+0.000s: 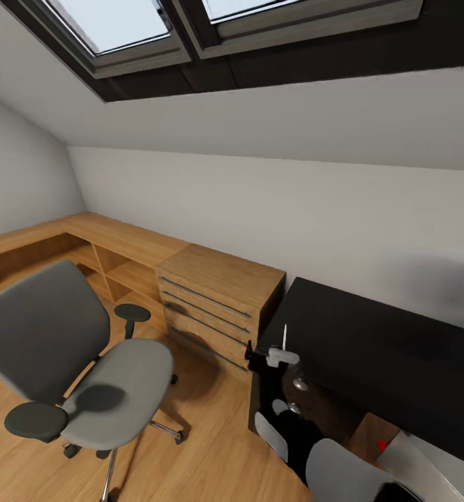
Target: In the bedroom, organize the workspace by keeping the computer under the desk, ensuring the monitor is on the desk, placing the keyboard on the desk next to the monitor, placing the mouse on the desk next to the keyboard, moving the folder from the swivel chair onto the desk next to the mouse, stacking the notebook on top of the folder with the pen on top of the notebook, and positioning the swivel chair next to the desk.
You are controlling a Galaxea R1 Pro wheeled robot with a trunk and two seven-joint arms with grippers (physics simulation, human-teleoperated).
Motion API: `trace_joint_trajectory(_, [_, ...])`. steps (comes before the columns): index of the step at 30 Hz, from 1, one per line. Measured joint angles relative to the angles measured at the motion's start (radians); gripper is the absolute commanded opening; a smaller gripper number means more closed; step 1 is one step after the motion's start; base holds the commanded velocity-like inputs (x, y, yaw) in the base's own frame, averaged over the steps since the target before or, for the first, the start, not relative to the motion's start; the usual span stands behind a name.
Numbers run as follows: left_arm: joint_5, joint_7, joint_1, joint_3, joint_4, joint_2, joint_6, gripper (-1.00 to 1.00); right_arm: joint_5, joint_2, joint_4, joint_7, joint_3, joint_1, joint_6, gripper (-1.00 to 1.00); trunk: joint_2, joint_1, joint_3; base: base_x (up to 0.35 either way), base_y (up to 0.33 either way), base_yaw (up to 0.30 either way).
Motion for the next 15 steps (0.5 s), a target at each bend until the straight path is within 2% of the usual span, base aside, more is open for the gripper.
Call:
trace_joint_trajectory(1, [0.0, 0.0, 0.0, 0.0, 0.0, 0.0, 0.0, 1.0, -0.001, -0.016, 0.001, -0.005, -0.008, -0.04, 0.083, 1.0, 0.0, 0.0, 0.0, 0.0, 0.0, 0.0])
trace_joint_trajectory(2, [0.0, 0.001, 0.0, 0.0, 0.0, -0.001, -0.001, 1.0, -0.007, -0.034, 0.003, -0.009, -0.037, -0.1, 0.181, 1.0, 0.0, 0.0, 0.0, 0.0, 0.0, 0.0])
trace_joint_trajectory(3, [0.0, 0.001, 0.0, 0.0, 0.0, -0.005, -0.001, 1.0, -0.008, -0.042, 0.005, -0.011, -0.063, -0.134, 0.231, 1.0, 0.0, 0.0, 0.0, 0.0, 0.0, 0.0])
trace_joint_trajectory(5, [-0.001, 0.001, 0.0, 0.0, 0.001, -0.016, -0.002, 1.0, -0.011, -0.049, 0.011, -0.013, -0.096, -0.164, 0.285, 1.0, 0.0, 0.0, 0.0, 0.0, 0.0, 0.0])
trace_joint_trajectory(8, [-0.002, 0.001, 0.0, 0.0, 0.008, -0.024, -0.013, 1.0, -0.012, -0.051, 0.025, -0.033, -0.114, -0.189, 0.327, 1.0, 0.0, 0.0, 0.0, 0.0, 0.0, 0.0])
trace_joint_trajectory(12, [-0.015, 0.001, 0.0, 0.001, 0.029, -0.031, -0.039, 1.0, -0.006, -0.049, 0.045, -0.144, -0.121, -0.221, 0.37, 1.0, 0.0, 0.0, 0.0, 0.0, 0.0, 0.0])
trace_joint_trajectory(14, [-0.025, 0.002, 0.0, 0.001, 0.035, -0.032, -0.048, 1.0, 0.004, -0.04, 0.051, -0.195, -0.119, -0.229, 0.379, 1.0, 0.0, 0.0, 0.0, 0.0, 0.0, 0.0])
trace_joint_trajectory(15, [-0.032, 0.002, 0.0, 0.001, 0.04, -0.034, -0.054, 1.0, 0.012, -0.027, 0.057, -0.224, -0.119, -0.233, 0.374, 1.0, 0.0, 0.0, 0.0, 0.0, 0.0, 0.0])
